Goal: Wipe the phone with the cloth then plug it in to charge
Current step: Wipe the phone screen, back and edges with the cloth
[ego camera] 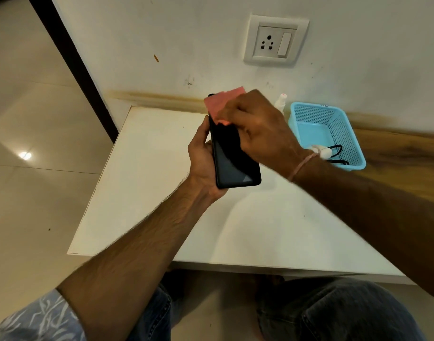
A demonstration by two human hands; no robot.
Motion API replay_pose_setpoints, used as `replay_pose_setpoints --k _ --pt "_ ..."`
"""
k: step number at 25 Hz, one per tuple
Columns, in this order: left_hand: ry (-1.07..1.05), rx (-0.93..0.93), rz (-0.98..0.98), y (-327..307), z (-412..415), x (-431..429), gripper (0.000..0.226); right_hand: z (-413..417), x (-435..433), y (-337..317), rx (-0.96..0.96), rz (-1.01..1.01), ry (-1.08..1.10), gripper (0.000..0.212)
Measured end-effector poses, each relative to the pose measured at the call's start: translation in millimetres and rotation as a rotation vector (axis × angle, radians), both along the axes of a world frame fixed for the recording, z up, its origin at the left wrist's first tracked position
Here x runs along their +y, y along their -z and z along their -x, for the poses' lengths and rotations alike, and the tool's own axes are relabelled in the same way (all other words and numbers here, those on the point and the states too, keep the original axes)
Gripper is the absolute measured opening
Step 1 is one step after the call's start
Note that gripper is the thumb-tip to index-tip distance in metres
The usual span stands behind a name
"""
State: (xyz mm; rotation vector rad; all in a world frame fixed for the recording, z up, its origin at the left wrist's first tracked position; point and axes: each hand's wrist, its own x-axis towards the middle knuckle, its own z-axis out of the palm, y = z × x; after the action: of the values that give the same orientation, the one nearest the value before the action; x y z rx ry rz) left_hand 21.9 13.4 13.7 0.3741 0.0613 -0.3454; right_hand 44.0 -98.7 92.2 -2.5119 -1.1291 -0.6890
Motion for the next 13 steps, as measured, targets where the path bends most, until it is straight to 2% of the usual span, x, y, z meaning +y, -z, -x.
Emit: replay_pose_setpoints --k 2,5,10,13 --pt "0.021 -0.014 -0.076 1 0 -2 0.052 -12 -8 -8 0.089 -0.011 0.146 0.020" --pt "0.014 -0.002 -0.092 3 -1 -2 0.052 -14 -5 -4 0.098 -0.065 0.214 0.021" --pt "-0.049 0.004 0.030 4 -2 1 0.042 18 13 14 0.012 -0.037 -0.024 0.016" --pt "-0.035 0.006 0.019 3 -2 1 0.041 15 6 11 -0.011 0.019 -0.102 0.017"
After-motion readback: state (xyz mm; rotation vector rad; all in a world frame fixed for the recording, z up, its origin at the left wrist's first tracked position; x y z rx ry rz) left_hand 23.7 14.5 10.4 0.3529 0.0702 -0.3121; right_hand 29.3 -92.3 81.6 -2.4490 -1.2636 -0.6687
